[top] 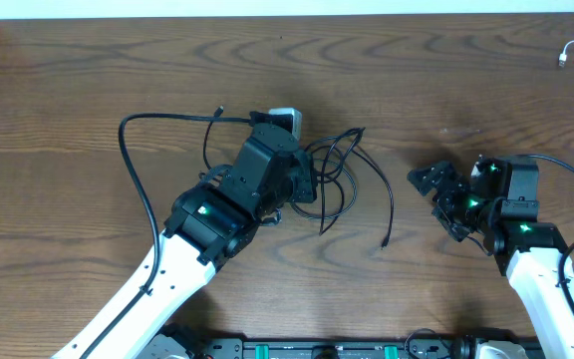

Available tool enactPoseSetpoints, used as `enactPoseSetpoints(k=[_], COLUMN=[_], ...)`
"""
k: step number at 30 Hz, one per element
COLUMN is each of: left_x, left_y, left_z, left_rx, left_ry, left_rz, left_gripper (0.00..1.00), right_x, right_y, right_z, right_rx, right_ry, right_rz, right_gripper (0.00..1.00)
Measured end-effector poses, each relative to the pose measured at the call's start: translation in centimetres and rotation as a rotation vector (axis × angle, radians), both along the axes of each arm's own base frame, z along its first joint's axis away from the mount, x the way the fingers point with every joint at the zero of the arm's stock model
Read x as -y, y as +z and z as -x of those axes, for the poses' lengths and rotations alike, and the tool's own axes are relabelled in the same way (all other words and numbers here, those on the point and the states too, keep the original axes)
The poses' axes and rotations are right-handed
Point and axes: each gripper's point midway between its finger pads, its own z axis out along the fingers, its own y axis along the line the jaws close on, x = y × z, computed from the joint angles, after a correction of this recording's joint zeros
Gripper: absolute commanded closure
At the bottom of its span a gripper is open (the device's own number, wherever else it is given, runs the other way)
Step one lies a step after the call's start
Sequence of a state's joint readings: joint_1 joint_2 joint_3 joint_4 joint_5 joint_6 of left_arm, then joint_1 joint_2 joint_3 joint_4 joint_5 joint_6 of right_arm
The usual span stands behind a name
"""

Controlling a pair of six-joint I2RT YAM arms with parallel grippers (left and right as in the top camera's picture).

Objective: Untangle cables

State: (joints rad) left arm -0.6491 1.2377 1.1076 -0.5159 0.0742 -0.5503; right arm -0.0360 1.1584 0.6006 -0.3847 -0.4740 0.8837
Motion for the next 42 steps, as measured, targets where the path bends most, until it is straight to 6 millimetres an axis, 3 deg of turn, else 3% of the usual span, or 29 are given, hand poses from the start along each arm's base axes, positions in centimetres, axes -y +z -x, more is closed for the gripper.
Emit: enactPoseSetpoints(k=[42], left_x=[-0.7], left_y=[-1.3], left_z=[1.0], left_rx=[-0.098], left_ry=[0.058], left_rz=[0.006], left_gripper=[0.92], right_x=[0.0], right_y=[0.0], right_z=[0.0], right_rx=[0.000], right_ry=[0.000], right_rz=[0.000], right_gripper=[0.01])
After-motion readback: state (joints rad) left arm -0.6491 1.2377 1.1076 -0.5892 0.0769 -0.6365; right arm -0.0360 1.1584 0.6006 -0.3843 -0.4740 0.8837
